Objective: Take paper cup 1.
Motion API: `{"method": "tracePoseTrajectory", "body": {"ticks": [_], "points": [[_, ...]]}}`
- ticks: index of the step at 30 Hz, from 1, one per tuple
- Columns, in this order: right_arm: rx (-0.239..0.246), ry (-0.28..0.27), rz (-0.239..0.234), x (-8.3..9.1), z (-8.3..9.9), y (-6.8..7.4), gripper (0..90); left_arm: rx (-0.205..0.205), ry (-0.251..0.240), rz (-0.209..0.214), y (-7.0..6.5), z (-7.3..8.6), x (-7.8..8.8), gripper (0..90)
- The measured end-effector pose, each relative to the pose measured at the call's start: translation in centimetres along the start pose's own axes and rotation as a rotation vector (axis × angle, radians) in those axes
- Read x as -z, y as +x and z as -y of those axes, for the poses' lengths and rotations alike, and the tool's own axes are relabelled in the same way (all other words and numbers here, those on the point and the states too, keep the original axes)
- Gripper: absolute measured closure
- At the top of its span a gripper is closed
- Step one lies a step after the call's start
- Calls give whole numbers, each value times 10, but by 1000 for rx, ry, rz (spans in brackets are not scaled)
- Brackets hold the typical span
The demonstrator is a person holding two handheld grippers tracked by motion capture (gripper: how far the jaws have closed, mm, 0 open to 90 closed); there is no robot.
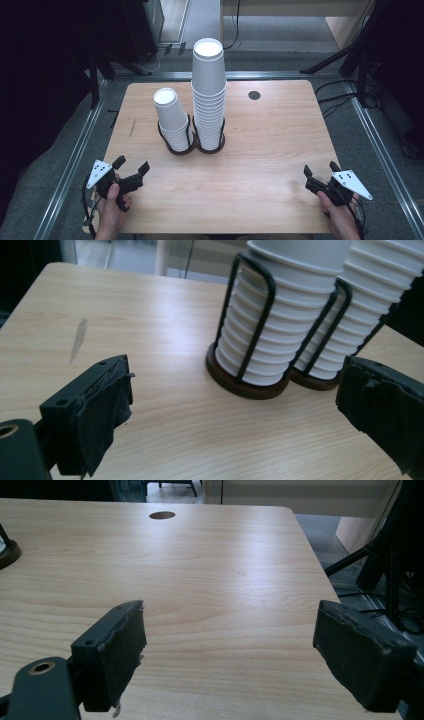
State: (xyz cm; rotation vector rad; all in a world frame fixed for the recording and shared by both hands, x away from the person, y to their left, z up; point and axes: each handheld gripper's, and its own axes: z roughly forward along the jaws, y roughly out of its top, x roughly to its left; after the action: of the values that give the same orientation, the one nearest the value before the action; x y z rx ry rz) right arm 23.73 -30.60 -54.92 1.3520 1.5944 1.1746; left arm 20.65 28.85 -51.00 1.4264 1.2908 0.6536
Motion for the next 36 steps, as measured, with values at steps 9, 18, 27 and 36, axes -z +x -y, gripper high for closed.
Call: {"method": "tracePoseTrajectory", "body": {"ticks": [9,18,27,36], "points": [[-7,4,0,0,0,0,139,-24,-21,76,-22,-17,-11,16],[-13,3,-7,1,1,-2,139,-48,-36,118,-44,-28,-27,16],[23,15,-33,2,-1,6,138,-71,-49,157,-65,-44,-43,16],[56,-7,-32,2,-18,16,133,-92,-65,193,-87,-57,-58,16]]}}
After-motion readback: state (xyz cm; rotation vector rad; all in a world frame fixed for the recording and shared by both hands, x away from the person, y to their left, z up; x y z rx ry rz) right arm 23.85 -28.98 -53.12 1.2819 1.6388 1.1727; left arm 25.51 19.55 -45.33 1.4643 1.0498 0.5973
